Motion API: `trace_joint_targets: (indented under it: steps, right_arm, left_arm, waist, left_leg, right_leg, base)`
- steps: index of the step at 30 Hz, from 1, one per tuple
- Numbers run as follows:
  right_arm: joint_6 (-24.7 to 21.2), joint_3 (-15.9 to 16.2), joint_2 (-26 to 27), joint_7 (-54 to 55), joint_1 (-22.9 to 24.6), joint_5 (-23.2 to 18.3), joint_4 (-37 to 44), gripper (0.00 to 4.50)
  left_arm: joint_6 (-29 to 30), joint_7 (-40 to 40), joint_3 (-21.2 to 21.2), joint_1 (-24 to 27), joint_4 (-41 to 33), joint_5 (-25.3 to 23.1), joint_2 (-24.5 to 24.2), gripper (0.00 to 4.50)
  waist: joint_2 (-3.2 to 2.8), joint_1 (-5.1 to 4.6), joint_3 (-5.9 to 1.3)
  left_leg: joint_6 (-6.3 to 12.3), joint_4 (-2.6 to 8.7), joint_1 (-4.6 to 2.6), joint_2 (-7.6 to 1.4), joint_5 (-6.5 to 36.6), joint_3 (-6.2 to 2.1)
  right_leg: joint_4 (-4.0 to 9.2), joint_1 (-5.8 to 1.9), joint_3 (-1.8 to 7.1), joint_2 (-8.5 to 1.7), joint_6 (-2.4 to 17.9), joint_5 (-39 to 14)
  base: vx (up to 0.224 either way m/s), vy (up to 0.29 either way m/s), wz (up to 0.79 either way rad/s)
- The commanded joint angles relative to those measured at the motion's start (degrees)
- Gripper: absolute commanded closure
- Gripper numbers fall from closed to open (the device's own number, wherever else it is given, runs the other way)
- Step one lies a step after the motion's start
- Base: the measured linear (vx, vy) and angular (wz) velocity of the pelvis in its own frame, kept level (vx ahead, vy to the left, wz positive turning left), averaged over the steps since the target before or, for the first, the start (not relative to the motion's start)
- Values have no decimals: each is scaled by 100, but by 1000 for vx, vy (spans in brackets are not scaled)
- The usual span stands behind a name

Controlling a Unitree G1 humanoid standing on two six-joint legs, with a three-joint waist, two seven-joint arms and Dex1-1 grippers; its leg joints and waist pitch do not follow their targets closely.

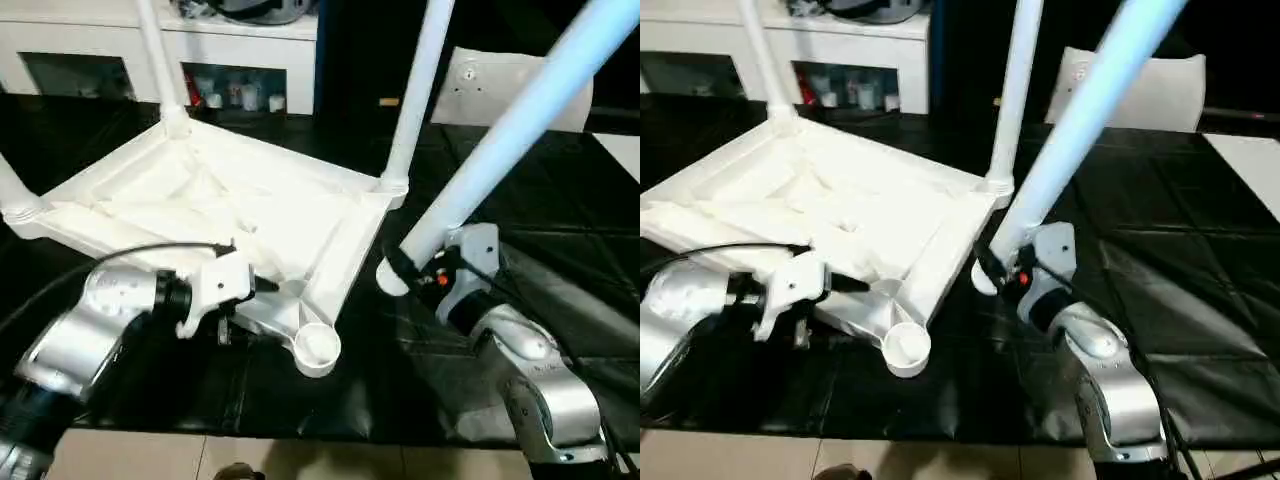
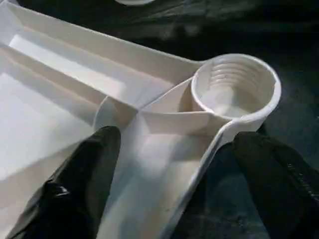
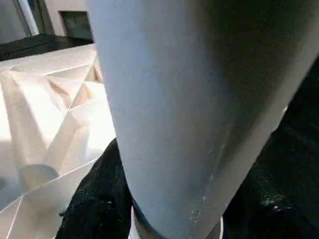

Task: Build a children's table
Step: Move to table, then insert table leg to table base

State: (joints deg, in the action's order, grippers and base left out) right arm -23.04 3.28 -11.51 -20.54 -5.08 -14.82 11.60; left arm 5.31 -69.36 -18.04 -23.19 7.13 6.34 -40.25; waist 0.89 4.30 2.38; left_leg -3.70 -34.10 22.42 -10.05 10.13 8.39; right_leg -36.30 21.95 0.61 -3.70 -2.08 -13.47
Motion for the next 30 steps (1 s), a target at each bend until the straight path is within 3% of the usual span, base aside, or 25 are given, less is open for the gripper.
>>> trace_joint_targets:
  steps: [1,2,4,6,7,8,12,13,16,19,22,30]
  right_arm:
    - [48,24,-40,-41,12,49,85,260]
    - [41,38,-43,-71,31,46,92,260]
    - [32,77,-60,-132,80,42,113,260]
    - [35,121,-87,-178,112,41,120,260]
    - [32,133,-87,-182,122,31,122,260]
    - [32,133,-87,-182,122,30,122,260]
    - [54,173,-91,-189,193,39,149,260]
    - [51,190,-89,-182,231,49,178,260]
    - [21,195,-82,-168,295,53,240,260]
    - [21,204,-96,-175,348,47,265,260]
    - [17,223,-98,-172,365,47,273,260]
    - [29,287,-68,-158,402,73,281,260]
  left_arm:
    - [-158,-127,-107,-79,133,-103,1,109]
    - [-299,-223,-174,-207,322,-156,24,120]
    - [-498,-467,-325,-434,644,-271,12,126]
    - [-718,-646,-445,-622,980,-399,8,153]
    - [-888,-676,-492,-719,1181,-473,38,162]
    - [-896,-678,-494,-724,1190,-476,39,169]
    - [-1374,-717,-579,-955,1722,-692,154,188]
    - [-1527,-731,-635,-1049,1899,-789,174,209]
    - [-1734,-836,-746,-1266,2243,-898,216,213]
    - [-1969,-905,-812,-1417,2498,-1018,263,254]
    - [-2242,-928,-838,-1520,2759,-1100,326,266]
    - [-2722,-957,-940,-1724,3313,-1295,436,346]
  waist:
    - [-126,20,-312]
    - [-113,18,-302]
    - [-155,37,-292]
    - [-140,64,-292]
    - [-175,75,-292]
    - [-154,72,-281]
    - [-157,84,-302]
    - [-195,92,-311]
    - [-179,101,-312]
    - [-172,99,-306]
    - [-170,98,-296]
    - [-208,108,-301]
  left_leg:
    - [-363,467,-173,-168,1269,4]
    - [-373,480,-163,-170,1330,1]
    - [-417,492,-193,-169,1575,7]
    - [-453,503,-203,-185,1675,0]
    - [-481,504,-203,-184,1708,-4]
    - [-478,512,-199,-182,1746,0]
    - [-460,494,-189,-188,1599,-1]
    - [-466,489,-183,-194,1546,-10]
    - [-455,484,-181,-185,1489,-4]
    - [-445,484,-181,-195,1497,-3]
    - [-425,483,-171,-190,1477,-1]
    - [-467,489,-186,-213,1546,-12]
  right_leg:
    - [356,-160,77,-255,1038,125]
    - [365,-164,81,-257,1030,22]
    - [405,-123,99,-261,1002,-331]
    - [409,-118,102,-277,999,-485]
    - [396,-114,106,-285,1009,-515]
    - [421,-108,109,-280,998,-565]
    - [394,-122,112,-292,1045,-325]
    - [368,-134,108,-300,1076,-197]
    - [373,-146,107,-288,1075,-52]
    - [371,-151,109,-304,1123,-97]
    - [382,-153,111,-301,1136,-127]
    - [366,-153,112,-322,1179,-91]
  base:
    - [0,0,0]
    - [0,0,0]
    - [0,0,0]
    - [0,0,0]
    - [0,0,0]
    - [0,0,0]
    - [0,0,0]
    - [0,0,0]
    - [0,0,0]
    - [0,0,0]
    - [0,0,0]
    - [0,0,0]
